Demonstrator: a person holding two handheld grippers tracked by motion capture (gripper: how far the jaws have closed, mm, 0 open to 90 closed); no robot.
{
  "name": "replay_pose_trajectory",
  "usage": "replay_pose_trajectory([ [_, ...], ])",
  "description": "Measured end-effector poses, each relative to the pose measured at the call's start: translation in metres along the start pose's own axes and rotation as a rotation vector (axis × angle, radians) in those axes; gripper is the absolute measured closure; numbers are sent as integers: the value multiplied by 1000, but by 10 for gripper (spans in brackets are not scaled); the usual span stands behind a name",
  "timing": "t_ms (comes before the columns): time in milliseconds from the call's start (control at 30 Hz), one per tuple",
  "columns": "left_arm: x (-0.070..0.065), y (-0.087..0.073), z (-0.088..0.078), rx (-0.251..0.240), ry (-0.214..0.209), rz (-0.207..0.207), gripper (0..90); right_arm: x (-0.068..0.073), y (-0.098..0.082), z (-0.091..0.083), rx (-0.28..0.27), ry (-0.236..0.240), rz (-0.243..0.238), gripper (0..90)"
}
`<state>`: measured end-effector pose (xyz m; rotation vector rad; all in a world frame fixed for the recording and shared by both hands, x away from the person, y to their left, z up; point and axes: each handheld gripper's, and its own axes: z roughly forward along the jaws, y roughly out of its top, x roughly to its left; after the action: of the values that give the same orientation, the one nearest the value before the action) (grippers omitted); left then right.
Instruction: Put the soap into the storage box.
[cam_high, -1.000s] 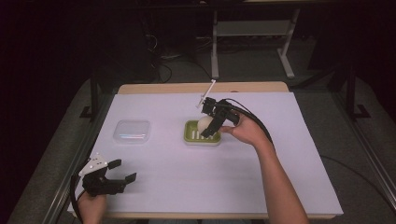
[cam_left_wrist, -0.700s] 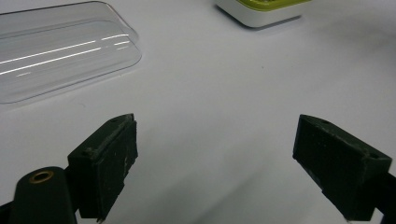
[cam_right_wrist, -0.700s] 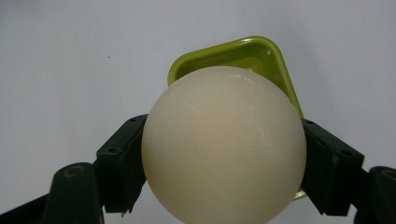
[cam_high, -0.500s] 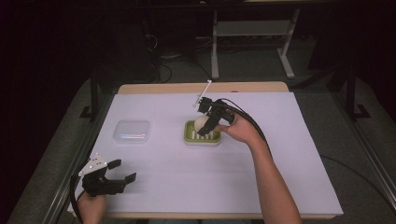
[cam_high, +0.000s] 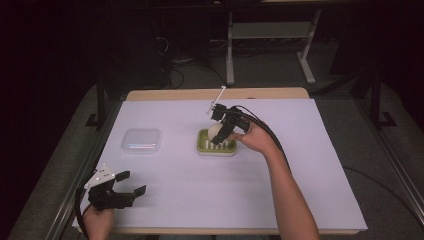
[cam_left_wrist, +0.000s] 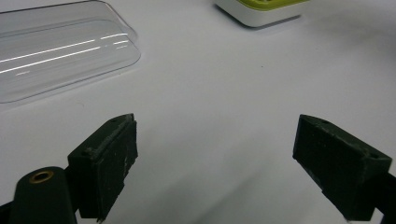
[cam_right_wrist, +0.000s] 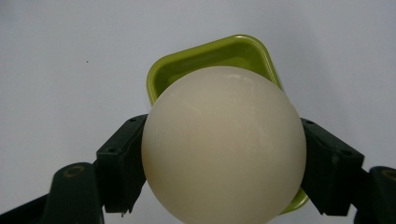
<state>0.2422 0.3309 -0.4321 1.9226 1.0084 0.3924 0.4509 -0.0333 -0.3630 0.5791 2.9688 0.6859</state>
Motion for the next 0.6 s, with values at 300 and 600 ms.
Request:
replay_pose_trajectory([
  [300, -1, 0, 1, -4, -3, -3, 130, -2, 1, 6, 6, 2, 6, 245],
  [600, 0, 0, 0, -3, -3, -2, 130, -3, 3, 11, 10, 1, 11, 245],
])
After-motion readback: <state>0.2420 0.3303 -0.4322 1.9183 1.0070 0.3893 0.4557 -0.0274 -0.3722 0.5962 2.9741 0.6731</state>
